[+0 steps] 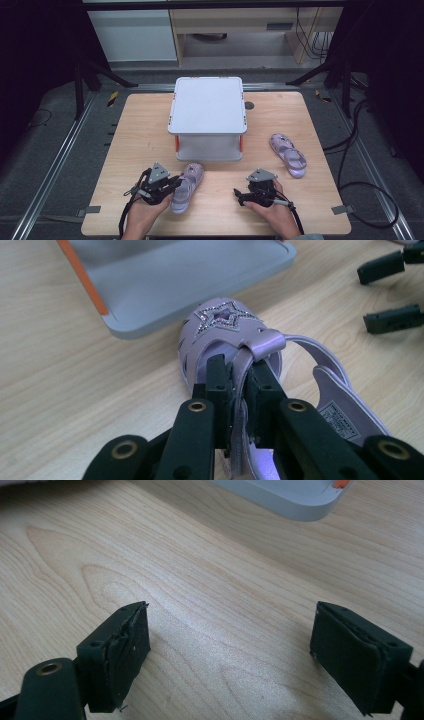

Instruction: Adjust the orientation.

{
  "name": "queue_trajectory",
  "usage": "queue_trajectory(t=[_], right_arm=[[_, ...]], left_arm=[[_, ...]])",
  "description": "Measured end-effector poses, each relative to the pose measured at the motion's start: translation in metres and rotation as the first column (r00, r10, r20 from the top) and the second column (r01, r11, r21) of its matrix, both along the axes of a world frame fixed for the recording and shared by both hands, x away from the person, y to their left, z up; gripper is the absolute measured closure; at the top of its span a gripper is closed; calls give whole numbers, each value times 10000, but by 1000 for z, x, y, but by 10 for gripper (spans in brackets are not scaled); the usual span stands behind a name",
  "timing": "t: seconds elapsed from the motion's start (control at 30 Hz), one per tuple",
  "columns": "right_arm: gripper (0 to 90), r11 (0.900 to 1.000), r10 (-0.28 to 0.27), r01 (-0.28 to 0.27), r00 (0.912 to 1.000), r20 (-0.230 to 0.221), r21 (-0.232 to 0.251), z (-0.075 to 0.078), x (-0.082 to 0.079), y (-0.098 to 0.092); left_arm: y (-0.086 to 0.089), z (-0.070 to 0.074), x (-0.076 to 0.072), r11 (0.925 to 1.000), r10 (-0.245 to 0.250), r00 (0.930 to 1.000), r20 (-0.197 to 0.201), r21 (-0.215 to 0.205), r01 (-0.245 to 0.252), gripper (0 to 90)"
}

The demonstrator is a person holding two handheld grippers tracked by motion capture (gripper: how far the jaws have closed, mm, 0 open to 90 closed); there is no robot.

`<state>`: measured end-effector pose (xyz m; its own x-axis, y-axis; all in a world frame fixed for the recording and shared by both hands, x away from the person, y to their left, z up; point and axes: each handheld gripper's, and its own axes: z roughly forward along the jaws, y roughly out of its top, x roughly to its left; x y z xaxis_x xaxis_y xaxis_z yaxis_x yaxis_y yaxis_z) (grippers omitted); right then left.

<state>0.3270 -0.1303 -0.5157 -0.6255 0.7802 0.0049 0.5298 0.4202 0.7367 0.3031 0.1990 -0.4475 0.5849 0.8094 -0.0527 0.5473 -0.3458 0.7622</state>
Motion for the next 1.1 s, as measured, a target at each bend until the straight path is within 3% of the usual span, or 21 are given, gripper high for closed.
queue_trajectory(t=[0.17, 0.27, 0.43, 0.67, 0.73, 0.9, 1.1], right_arm=[[216, 9997, 167, -167, 9999, -24, 196, 3, -2, 0], [297, 9990, 192, -204, 9994, 286, 405, 15, -5, 0], [524, 9947, 571, -633, 9954, 766, 813, 56, -13, 4], [751, 9915, 557, -635, 9959, 707, 1134, 105, 0, 8], [765, 9914, 535, -611, 9962, 680, 1154, 109, 2, 9], [819, 9902, 550, -653, 9949, 845, 1238, 135, 15, 13], [829, 9881, 497, -602, 9958, 764, 1415, 149, 32, 17]], left_arm=[[2, 11, 11, 9989, 413, 9988, 281, -228, -407, 815], [1, 18, 18, 9982, 555, 9974, 449, -261, -544, 815], [-7, 24, 33, 9979, 646, 9956, 680, 30, -650, 819], [-16, 16, 51, 9957, 921, 9934, 679, -23, -921, 823], [-18, 13, 54, 9949, 1002, 9918, 790, 49, -1009, 824], [-18, 9, 59, 9925, 1221, 9895, 778, -32, -1223, 825], [-18, 7, 61, 9909, 1346, 9876, 811, -98, -1343, 825]])
